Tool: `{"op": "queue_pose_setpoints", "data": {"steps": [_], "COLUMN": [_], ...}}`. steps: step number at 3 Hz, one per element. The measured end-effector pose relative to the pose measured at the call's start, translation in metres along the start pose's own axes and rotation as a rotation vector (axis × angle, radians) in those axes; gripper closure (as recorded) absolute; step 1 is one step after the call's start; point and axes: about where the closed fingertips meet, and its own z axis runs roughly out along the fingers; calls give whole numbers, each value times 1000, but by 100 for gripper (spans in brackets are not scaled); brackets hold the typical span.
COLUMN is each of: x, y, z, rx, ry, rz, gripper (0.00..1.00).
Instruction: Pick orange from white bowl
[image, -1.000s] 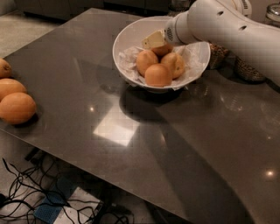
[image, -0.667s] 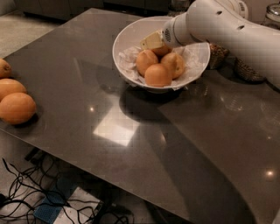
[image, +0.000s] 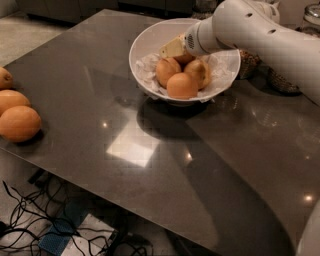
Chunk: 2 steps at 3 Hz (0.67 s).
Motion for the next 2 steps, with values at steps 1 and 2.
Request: {"op": "queue_pose_setpoints", "data": {"steps": [1,2], "x": [-1,-2], "y": [-1,-2], "z": [3,7], "rx": [-6,-13], "ry": [2,5], "rz": [9,20], "gripper": [22,34]}}
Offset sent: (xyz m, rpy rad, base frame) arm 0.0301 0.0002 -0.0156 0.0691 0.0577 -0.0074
